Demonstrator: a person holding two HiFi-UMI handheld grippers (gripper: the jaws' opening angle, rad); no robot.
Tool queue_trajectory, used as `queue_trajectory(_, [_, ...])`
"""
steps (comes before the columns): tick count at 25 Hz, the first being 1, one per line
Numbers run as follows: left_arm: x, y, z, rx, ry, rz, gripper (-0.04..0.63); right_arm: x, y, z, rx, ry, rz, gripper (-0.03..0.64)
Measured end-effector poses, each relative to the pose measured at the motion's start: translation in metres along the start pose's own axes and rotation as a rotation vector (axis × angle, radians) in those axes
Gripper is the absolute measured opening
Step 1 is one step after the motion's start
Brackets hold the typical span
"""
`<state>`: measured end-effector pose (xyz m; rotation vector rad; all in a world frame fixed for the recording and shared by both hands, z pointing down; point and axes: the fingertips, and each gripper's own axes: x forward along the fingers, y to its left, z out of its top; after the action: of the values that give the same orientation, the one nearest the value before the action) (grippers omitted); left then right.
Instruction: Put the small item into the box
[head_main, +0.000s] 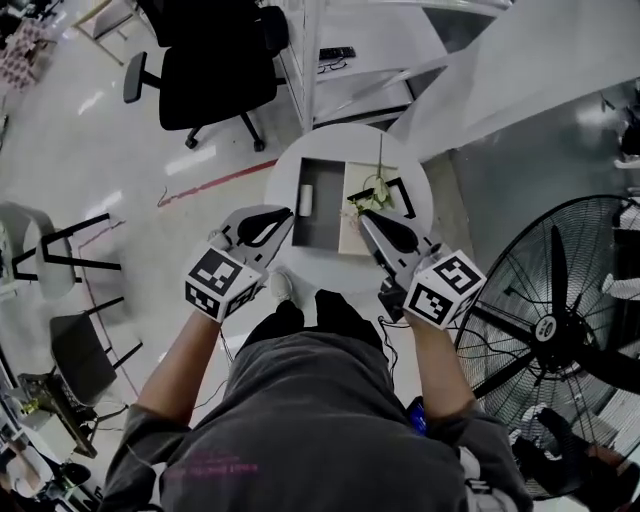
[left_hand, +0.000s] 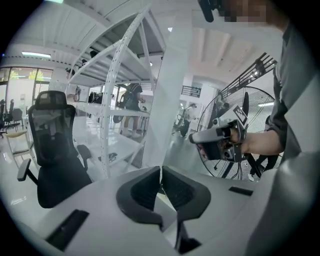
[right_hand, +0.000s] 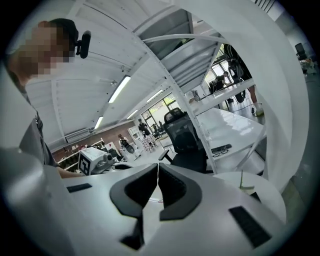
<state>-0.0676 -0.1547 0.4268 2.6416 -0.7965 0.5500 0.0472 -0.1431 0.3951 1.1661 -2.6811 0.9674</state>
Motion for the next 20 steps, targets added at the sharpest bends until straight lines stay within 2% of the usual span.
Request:
queue_trajectory(12, [-0.067,-0.005,0.035,0.031,-0.133,0.004,0.017,-0.005,0.045,0.006,-0.069,-0.044,-0.028,0.021])
queue_trajectory(20, [-0.088,-0.01,0.037,0.014,-0.161,-0.006,0.015,-0.008,0.066,0.012,-0.101,-0.08,-0.016,0.021])
